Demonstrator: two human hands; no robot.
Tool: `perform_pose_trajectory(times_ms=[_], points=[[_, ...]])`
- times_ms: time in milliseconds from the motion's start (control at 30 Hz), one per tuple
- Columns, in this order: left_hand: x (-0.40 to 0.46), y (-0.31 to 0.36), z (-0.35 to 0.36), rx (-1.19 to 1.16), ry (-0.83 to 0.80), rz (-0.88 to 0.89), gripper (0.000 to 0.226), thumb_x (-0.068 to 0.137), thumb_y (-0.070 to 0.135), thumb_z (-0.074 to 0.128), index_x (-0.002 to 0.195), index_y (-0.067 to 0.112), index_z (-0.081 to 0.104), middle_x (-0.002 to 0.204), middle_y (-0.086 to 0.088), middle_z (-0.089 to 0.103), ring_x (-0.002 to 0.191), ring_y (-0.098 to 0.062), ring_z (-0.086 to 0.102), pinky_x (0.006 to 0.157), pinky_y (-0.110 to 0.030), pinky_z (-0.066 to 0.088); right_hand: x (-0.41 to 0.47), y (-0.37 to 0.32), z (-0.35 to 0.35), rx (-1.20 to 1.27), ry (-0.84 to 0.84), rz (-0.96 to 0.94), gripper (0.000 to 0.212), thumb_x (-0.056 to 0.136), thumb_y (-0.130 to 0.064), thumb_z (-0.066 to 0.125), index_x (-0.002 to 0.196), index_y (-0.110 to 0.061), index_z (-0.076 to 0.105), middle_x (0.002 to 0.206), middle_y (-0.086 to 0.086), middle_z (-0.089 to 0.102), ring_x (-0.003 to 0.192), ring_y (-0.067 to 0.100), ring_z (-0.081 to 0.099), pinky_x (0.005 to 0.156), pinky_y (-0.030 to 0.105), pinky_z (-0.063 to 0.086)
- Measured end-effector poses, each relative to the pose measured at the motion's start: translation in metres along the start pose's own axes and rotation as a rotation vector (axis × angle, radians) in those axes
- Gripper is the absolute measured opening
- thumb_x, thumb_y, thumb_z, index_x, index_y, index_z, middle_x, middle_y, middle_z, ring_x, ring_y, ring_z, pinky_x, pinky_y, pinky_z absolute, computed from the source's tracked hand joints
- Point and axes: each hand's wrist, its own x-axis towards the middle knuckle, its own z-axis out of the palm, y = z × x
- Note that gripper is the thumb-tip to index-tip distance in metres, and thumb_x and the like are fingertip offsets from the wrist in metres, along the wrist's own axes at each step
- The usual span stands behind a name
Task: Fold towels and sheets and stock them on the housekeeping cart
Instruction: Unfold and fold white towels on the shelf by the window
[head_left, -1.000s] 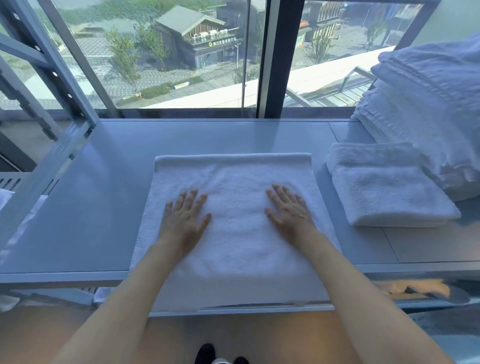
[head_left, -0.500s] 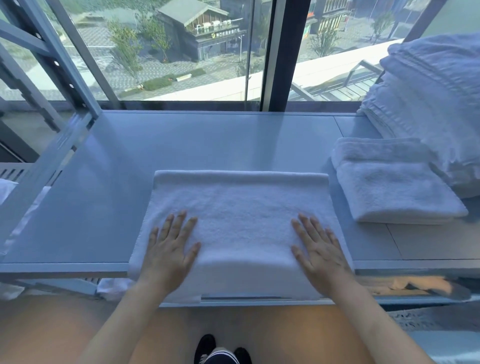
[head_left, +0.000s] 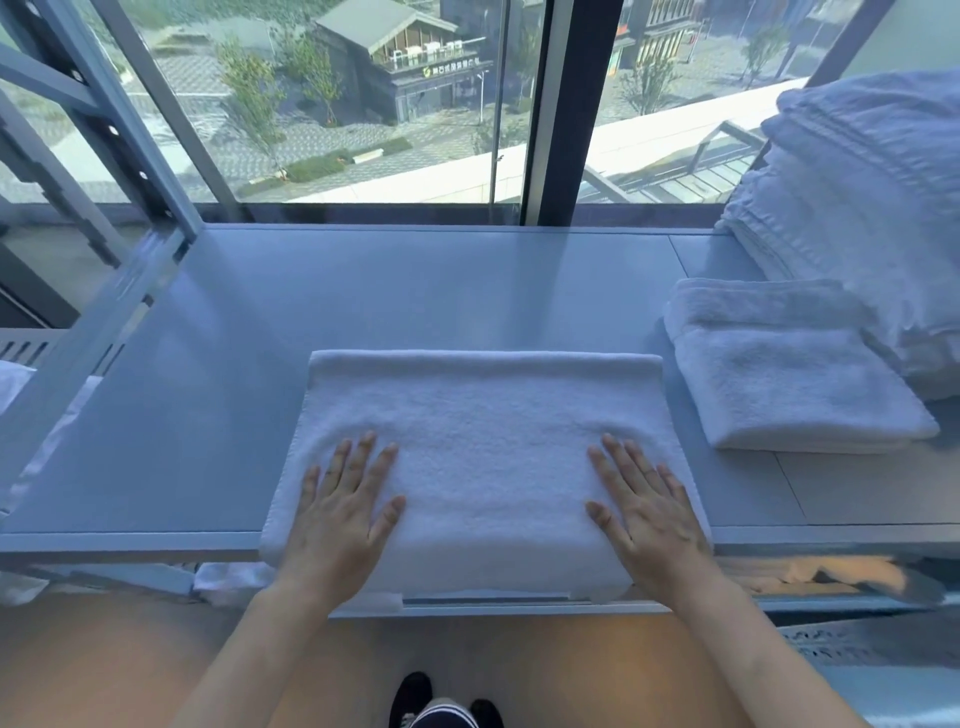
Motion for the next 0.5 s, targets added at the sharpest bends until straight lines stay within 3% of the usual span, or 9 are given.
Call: perform_pose_trajectory(times_ms=[233, 333, 400, 500], points=[[-0.041, 0.000, 0.011, -0.013, 0.035, 0.048, 0.068, 0.099, 0.067, 0.009, 0.162, 0.041, 0.002, 0.171, 0.015, -0.011, 0.156, -0.008, -0.020, 0.128, -0.041, -0.009, -0.049, -0.004, 0.008, -0.011, 0.067, -0.052, 0.065, 0.107, -0.062, 0.019, 0.164, -0.036, 0.004, 0.172, -0.015, -0.005, 0.158, 0.010, -0.005, 0.126, 0.045, 0.007], [-0.042, 0.007, 0.008, -0.022, 0.032, 0.033, 0.071, 0.097, 0.067, 0.005, 0.162, 0.038, 0.001, 0.171, 0.012, -0.012, 0.156, -0.011, -0.019, 0.128, -0.043, -0.008, -0.044, -0.010, -0.002, -0.003, 0.087, -0.054, 0.071, 0.104, -0.067, 0.023, 0.164, -0.032, 0.013, 0.172, -0.013, -0.003, 0.158, 0.011, -0.005, 0.127, 0.047, 0.013], [-0.042, 0.011, 0.005, 0.019, 0.010, 0.012, 0.075, 0.094, 0.066, 0.000, 0.163, 0.036, -0.001, 0.171, 0.010, -0.014, 0.157, -0.014, -0.019, 0.128, -0.045, -0.006, -0.031, -0.022, -0.007, 0.003, 0.129, -0.151, 0.075, 0.102, -0.069, 0.033, 0.164, -0.029, 0.020, 0.173, -0.010, 0.003, 0.159, 0.015, 0.001, 0.124, 0.047, 0.014], [-0.036, 0.028, 0.000, 0.029, 0.023, -0.026, 0.077, 0.094, 0.054, 0.011, 0.164, 0.023, 0.021, 0.173, 0.000, 0.005, 0.160, -0.023, 0.003, 0.126, -0.056, 0.011, -0.008, -0.051, -0.002, -0.035, 0.051, -0.304, 0.086, 0.098, -0.074, 0.037, 0.165, -0.030, 0.008, 0.173, -0.009, -0.006, 0.159, 0.017, -0.007, 0.125, 0.050, 0.010]])
